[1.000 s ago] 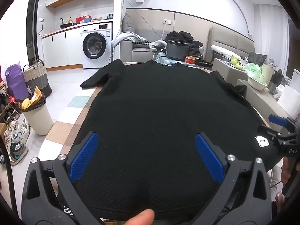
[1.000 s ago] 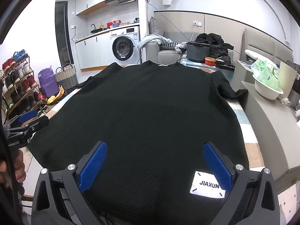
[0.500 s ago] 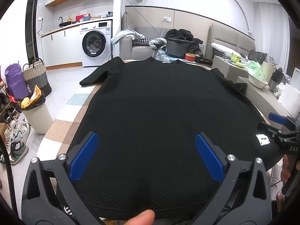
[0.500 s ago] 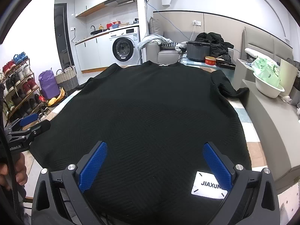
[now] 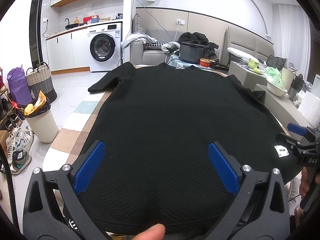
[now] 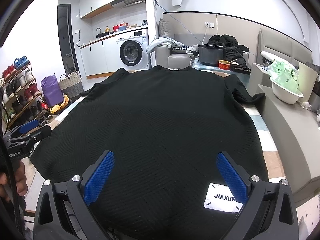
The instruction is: Fold small clothes
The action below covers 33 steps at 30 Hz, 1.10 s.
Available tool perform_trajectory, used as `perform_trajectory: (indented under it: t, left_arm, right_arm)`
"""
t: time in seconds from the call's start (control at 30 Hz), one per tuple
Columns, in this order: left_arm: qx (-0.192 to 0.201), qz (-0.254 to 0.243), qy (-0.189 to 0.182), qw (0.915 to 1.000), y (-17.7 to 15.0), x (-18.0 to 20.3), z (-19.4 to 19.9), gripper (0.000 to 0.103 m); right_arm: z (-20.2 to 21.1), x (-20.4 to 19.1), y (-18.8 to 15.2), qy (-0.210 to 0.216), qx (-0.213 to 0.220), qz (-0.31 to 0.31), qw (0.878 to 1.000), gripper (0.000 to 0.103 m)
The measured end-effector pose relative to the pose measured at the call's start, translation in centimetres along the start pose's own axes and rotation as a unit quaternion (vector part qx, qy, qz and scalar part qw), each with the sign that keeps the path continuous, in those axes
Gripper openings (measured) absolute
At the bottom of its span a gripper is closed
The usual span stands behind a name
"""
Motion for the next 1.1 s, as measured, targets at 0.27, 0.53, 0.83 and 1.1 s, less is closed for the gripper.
perform_trajectory:
  t: [0.27, 0.53, 0.83, 1.1]
  left_arm:
    - [0.002, 0.000, -0.002, 1.0000, 0.07, -0.12, 0.12, 0.102]
    - [0.005, 0.000, 0.003, 1.0000, 0.19, -0.54, -0.02, 0.102]
    - [0.007, -0.001, 0.002, 1.0000, 0.27, -0.66, -0.11, 0.102]
    - [0.009, -0.002, 0.004, 1.0000, 0.34, -0.76, -0.17, 0.102]
  right_arm:
    - [0.01, 0.09, 0.03, 0.002, -0.001, -0.004, 1.000, 0.103]
    - [0.08, 0.02, 0.03, 0.005, 0.001, -0.002, 1.000, 0.103]
    - [0.05, 0.25, 0.17, 0.004, 0.004, -0.002, 1.000, 0.103]
    - [0.12, 0.21, 0.27, 0.005, 0.007, -0.002, 1.000, 0.103]
Point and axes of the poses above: each gripper's, at about its wrist camera, not at the fingertips, and z roughly against the way its jaws point, x to its right, y to its top, the point moved 9 cm from there along -z, roughly the way its jaws point, and after that the axes turned 14 degrees about x, right-handed, at the moved point
